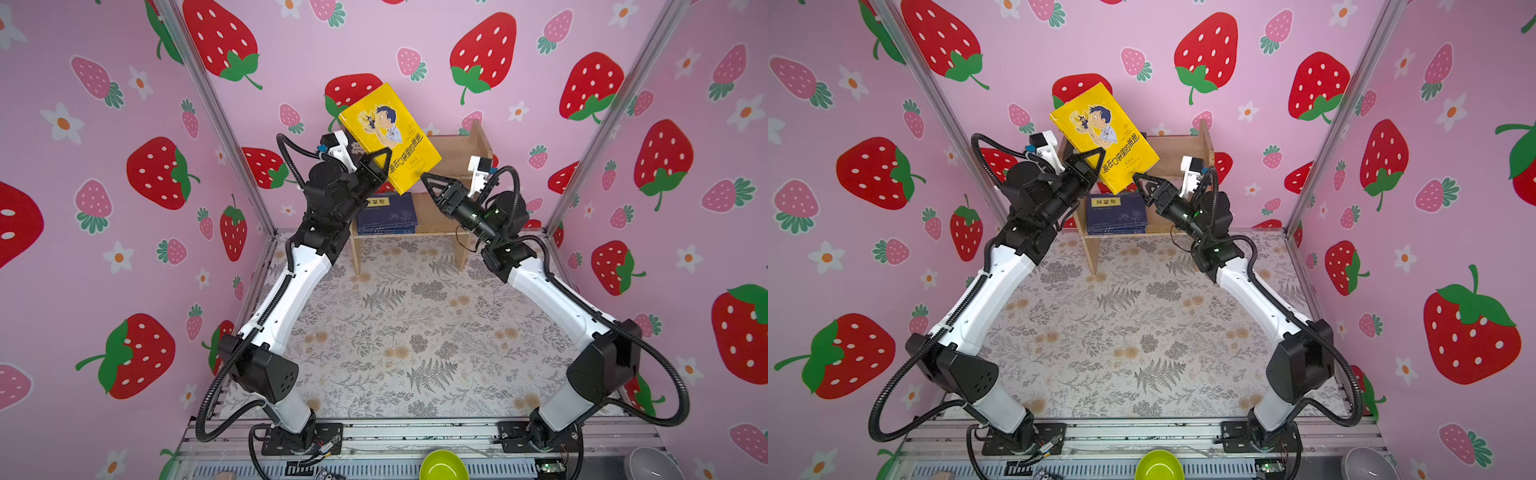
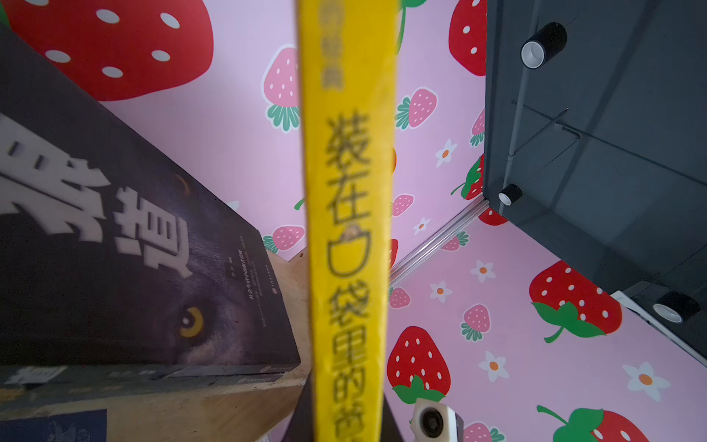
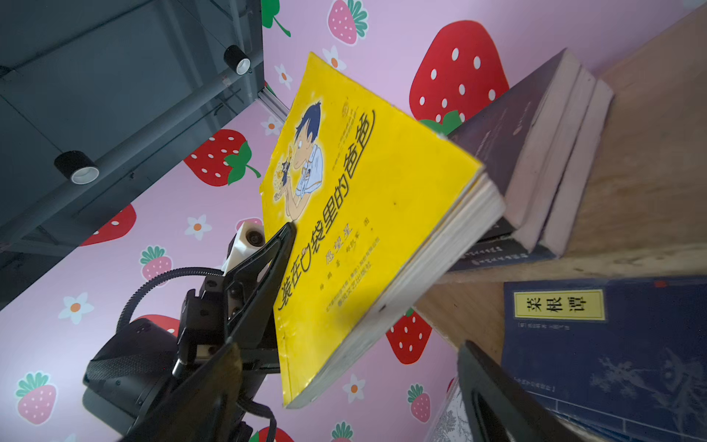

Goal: Stacking books/files
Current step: Pick up the book at the center of the table.

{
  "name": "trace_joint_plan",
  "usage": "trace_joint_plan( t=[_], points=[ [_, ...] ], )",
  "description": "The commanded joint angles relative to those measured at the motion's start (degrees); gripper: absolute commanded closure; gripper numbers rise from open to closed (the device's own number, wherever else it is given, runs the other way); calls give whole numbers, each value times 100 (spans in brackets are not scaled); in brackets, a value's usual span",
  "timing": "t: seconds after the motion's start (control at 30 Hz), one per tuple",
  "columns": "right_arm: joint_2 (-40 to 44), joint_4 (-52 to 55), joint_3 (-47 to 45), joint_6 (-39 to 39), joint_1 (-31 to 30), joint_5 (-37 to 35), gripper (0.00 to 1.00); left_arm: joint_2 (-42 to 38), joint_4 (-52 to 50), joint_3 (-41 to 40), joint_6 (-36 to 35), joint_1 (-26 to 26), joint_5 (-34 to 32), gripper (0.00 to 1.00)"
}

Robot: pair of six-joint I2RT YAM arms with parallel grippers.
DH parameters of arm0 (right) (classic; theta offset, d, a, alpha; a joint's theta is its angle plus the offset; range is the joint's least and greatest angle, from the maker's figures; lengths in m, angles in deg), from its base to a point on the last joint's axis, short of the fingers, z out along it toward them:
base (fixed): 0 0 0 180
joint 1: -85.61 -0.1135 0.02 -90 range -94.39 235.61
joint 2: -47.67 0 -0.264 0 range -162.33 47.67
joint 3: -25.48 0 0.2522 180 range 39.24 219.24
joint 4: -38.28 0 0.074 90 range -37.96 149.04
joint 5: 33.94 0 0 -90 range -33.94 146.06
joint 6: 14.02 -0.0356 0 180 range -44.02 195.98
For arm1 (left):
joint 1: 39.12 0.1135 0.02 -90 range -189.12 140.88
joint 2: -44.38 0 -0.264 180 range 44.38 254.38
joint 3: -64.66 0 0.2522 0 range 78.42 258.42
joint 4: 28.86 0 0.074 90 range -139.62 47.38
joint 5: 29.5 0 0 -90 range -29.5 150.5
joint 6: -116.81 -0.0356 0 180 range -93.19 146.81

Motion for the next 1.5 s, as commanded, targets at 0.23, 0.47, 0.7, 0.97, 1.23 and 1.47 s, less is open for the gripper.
trace_joint_plan(
  t=[0.23, 0.47, 0.7, 0.97, 1.23, 1.47],
  points=[
    [-312, -811, 521, -783, -234, 262, 20, -180, 1212, 43, 266, -335, -92, 100],
    [-305, -1275, 363, -1178, -244, 248, 46, -154, 1541, -248, 477, -563, -218, 100],
    [86, -1371, -143, -1193, -180, 12, 71, -394, 1409, -522, 430, -604, -276, 75],
    [370, -951, -23, -1047, 344, 893, 82, -808, 564, -728, 415, -140, 172, 26],
    [452, -785, 209, -986, 685, 1748, 83, -895, -149, -663, 635, 348, 735, 23],
    [311, -663, 514, -1137, 763, 2235, 83, -666, -86, -378, 779, 408, 1270, 26]
  ],
)
